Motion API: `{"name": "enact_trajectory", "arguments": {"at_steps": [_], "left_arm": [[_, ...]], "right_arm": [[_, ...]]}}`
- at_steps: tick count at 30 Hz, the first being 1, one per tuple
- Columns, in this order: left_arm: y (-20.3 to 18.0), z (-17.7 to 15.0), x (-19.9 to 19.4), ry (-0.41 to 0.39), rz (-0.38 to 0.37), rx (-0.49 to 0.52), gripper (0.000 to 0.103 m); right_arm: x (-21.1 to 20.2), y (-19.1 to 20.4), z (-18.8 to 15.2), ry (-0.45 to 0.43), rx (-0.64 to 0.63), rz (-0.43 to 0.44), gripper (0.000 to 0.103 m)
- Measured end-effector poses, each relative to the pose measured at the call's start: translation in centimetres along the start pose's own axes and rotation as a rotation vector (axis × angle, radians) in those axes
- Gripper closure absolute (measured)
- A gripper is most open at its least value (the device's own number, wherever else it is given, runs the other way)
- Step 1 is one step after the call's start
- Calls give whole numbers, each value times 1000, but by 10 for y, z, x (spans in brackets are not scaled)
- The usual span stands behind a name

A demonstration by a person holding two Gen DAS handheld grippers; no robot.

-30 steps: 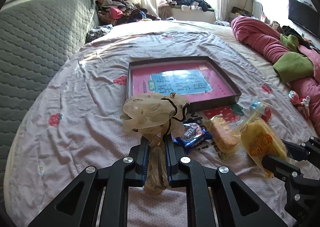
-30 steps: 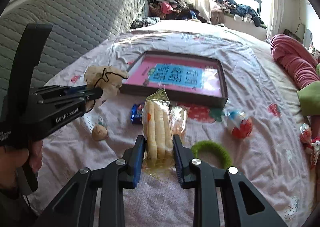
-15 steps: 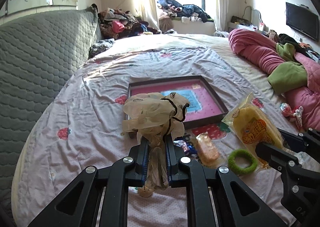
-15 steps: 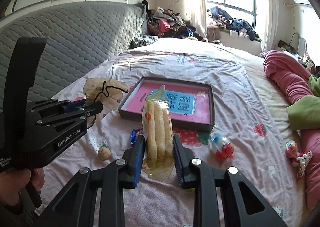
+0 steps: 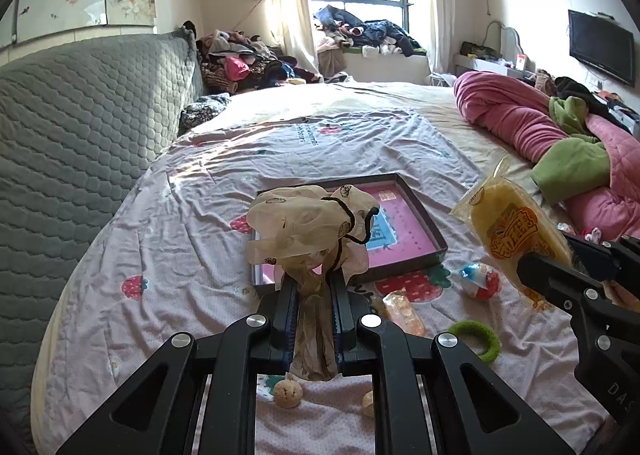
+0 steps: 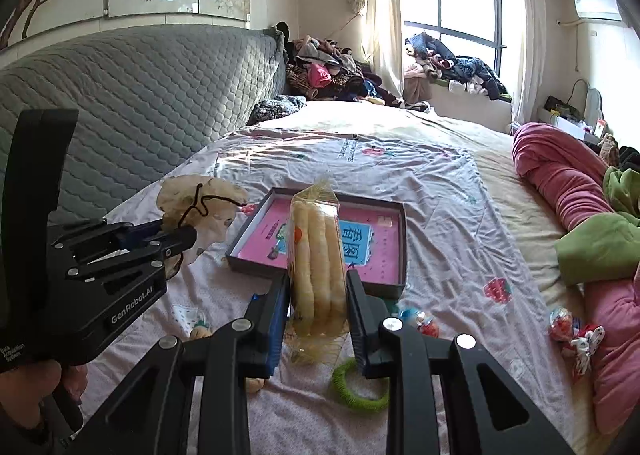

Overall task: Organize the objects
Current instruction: 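Lift and carry the mesh bag with left tool while right tool carries the snack pack to the tray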

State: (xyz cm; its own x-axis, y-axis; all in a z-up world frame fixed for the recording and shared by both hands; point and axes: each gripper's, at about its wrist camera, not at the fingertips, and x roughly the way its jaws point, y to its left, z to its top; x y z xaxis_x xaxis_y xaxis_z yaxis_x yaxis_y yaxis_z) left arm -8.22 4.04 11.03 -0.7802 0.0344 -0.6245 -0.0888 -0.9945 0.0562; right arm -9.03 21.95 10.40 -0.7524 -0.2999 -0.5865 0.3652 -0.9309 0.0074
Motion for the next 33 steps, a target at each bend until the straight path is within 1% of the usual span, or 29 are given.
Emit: {"name": "enact_trajectory", "arguments": {"at_steps": [8, 11, 19, 28, 33], "left_arm": [[-3, 14, -5, -21, 26, 2, 88], [-3, 20, -3, -14, 17, -5, 88], [-3, 44, 7, -34, 34, 4, 88], [4, 66, 41, -17, 53, 4, 88], [7, 77, 69, 1, 65, 9, 88]], "right_arm": [[-1, -1, 7, -17, 2, 5, 75], [0, -1, 11, -23, 2, 6, 75], [12, -5, 33, -41, -9, -7, 75], [36, -14, 66, -76, -20, -23, 75], [55, -21, 77, -78, -23, -38, 75]]}}
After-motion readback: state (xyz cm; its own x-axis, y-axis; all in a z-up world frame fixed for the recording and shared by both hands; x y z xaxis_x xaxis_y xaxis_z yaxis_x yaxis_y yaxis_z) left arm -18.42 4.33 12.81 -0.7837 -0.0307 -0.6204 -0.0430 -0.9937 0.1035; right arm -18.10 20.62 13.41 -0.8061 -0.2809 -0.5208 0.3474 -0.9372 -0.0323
